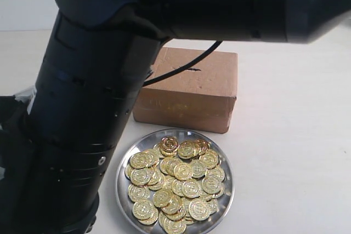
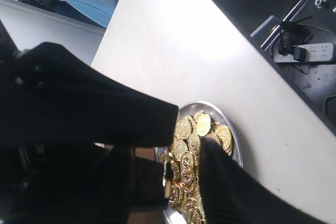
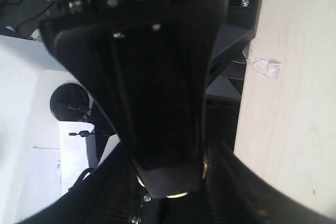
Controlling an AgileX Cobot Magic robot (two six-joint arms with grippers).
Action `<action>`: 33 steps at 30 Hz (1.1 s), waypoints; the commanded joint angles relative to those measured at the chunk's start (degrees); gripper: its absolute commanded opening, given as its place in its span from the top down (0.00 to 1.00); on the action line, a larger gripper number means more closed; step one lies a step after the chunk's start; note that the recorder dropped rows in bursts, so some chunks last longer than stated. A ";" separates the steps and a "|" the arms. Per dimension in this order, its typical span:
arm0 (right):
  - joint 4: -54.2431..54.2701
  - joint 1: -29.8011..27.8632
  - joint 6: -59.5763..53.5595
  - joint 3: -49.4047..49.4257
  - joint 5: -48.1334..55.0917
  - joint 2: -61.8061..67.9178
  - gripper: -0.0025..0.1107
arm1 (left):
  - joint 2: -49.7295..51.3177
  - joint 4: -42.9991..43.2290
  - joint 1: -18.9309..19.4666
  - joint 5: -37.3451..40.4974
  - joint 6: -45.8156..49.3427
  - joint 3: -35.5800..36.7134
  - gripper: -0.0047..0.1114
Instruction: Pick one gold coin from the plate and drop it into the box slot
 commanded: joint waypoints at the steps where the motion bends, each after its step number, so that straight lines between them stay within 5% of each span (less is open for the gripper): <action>1: 0.75 0.17 -0.67 -0.40 -0.23 -0.11 0.69 | 0.43 -0.41 -0.35 -0.29 -0.13 0.40 0.78; 11: 0.64 0.17 -0.67 -0.40 -0.23 -0.11 0.69 | 0.43 -0.41 -0.35 -0.62 -0.13 0.40 0.96; 25: 0.66 0.17 -0.67 -0.40 -0.23 -0.11 0.68 | 0.43 -0.29 -0.35 -2.27 -1.05 0.81 0.96; 33: 0.18 0.17 -0.08 -0.42 -0.23 -0.22 0.39 | 0.43 1.26 -0.35 -2.49 -3.66 0.81 0.96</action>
